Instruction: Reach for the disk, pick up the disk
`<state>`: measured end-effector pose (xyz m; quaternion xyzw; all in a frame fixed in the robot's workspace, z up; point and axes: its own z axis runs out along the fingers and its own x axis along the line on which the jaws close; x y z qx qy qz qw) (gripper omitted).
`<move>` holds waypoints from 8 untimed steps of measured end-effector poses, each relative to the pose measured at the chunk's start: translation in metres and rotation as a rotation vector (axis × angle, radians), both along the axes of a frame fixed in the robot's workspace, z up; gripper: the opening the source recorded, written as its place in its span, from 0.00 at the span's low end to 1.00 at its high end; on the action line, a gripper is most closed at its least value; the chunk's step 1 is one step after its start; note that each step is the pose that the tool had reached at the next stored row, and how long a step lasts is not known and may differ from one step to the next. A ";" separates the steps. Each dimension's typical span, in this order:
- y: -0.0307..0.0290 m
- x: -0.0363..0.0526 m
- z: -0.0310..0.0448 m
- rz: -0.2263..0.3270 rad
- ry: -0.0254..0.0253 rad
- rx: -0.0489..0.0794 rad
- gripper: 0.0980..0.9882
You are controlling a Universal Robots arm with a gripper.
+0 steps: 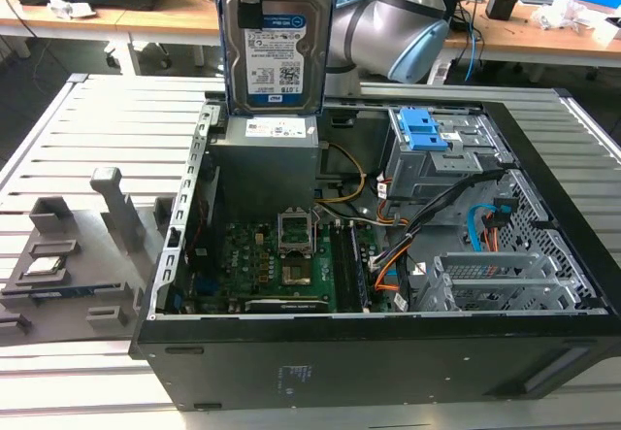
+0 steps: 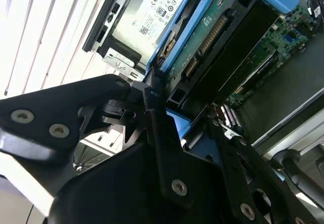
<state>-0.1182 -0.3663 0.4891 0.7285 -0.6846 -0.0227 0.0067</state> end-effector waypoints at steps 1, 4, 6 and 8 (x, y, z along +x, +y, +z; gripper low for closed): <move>0.0000 0.0038 0.0000 0.000 0.0000 0.000 0.30; 0.0000 0.0149 0.0000 0.000 0.0000 0.000 0.30; 0.0000 0.0240 0.0000 0.000 0.0000 0.000 0.30; 0.0000 0.0287 0.0000 0.000 0.0000 0.000 0.30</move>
